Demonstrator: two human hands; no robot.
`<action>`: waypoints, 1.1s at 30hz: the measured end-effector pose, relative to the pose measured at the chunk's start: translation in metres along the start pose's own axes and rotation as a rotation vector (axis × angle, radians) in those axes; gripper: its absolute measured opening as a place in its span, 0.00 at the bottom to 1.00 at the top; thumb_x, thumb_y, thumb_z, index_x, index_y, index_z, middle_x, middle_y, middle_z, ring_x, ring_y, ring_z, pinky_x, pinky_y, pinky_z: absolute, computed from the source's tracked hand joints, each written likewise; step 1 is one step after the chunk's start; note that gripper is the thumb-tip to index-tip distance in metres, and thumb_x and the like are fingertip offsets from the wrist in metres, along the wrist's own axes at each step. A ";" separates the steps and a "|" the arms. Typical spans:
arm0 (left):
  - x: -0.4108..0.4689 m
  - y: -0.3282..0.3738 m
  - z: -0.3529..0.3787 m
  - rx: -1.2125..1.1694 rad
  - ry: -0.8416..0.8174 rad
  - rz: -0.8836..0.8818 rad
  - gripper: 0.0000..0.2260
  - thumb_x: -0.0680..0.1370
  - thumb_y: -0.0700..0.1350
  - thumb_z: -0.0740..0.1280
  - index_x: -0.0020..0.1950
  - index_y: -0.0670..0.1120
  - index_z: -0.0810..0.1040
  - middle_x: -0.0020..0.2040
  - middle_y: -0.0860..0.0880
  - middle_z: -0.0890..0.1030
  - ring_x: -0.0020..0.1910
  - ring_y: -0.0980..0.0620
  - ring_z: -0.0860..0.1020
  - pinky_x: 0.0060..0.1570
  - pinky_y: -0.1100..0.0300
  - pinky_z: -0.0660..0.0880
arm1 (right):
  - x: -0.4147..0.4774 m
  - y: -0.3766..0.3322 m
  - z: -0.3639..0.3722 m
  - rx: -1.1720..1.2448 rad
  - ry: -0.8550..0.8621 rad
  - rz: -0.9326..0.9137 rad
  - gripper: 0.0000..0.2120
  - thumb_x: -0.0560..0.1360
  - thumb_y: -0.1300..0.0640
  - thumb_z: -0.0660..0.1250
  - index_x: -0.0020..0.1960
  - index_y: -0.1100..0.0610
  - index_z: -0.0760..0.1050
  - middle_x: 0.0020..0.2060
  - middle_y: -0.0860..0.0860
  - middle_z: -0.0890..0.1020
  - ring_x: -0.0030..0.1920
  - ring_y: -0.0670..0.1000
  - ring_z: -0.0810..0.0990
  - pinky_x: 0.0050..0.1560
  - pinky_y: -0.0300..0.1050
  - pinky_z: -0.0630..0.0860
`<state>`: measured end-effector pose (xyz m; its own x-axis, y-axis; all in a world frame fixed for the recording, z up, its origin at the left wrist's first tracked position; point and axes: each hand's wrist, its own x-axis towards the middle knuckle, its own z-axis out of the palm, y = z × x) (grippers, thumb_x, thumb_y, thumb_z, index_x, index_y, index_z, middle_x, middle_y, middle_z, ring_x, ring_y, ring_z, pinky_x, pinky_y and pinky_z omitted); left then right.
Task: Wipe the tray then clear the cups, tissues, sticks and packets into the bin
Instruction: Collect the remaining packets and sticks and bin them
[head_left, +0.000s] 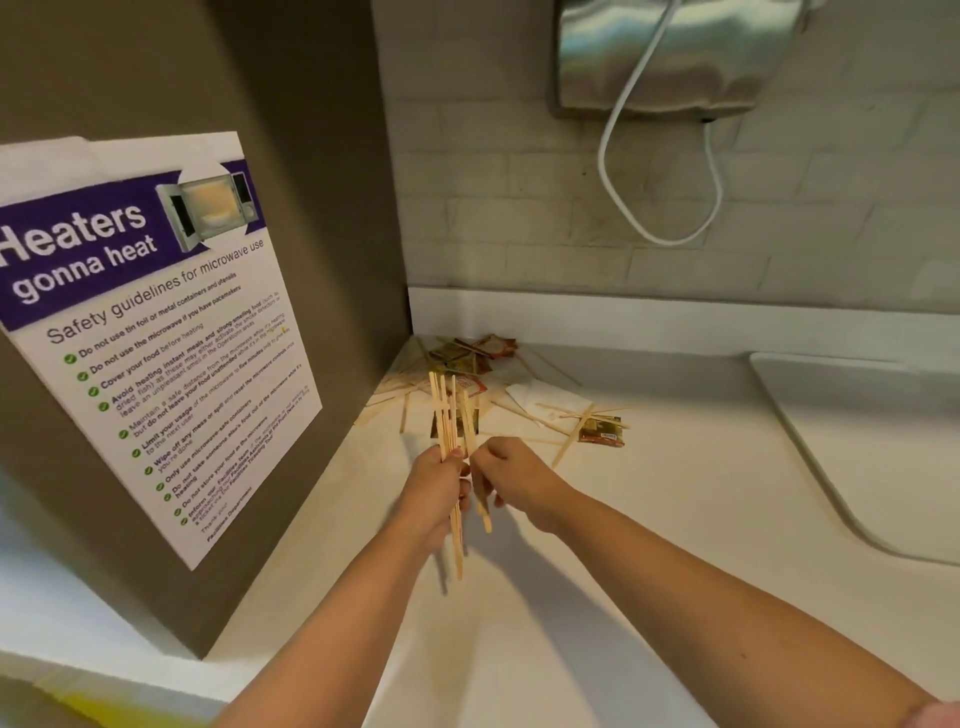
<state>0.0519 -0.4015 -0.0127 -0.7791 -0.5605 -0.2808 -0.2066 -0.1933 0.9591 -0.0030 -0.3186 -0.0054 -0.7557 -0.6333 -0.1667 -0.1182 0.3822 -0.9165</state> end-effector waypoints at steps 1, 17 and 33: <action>-0.003 0.000 0.004 0.009 -0.013 0.004 0.10 0.83 0.40 0.53 0.60 0.44 0.72 0.34 0.48 0.70 0.28 0.55 0.65 0.26 0.64 0.66 | -0.002 0.001 0.001 0.009 0.010 0.007 0.11 0.78 0.60 0.55 0.38 0.59 0.70 0.29 0.51 0.75 0.30 0.48 0.72 0.31 0.38 0.67; -0.046 -0.020 0.082 -0.039 -0.291 -0.107 0.14 0.84 0.43 0.51 0.62 0.38 0.71 0.45 0.43 0.77 0.39 0.50 0.76 0.31 0.59 0.74 | -0.076 0.046 -0.055 0.251 0.318 0.123 0.04 0.76 0.64 0.66 0.43 0.59 0.72 0.35 0.53 0.77 0.36 0.51 0.77 0.38 0.46 0.78; -0.169 -0.052 0.221 0.055 -0.575 -0.162 0.14 0.83 0.42 0.54 0.65 0.38 0.70 0.34 0.43 0.72 0.28 0.48 0.70 0.15 0.68 0.66 | -0.236 0.109 -0.146 0.241 0.435 0.147 0.15 0.83 0.55 0.49 0.68 0.52 0.63 0.39 0.54 0.78 0.30 0.49 0.77 0.25 0.39 0.75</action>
<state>0.0632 -0.1187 -0.0077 -0.9272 0.0018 -0.3747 -0.3682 -0.1897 0.9102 0.0685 -0.0299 -0.0127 -0.9571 -0.2270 -0.1799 0.1218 0.2481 -0.9610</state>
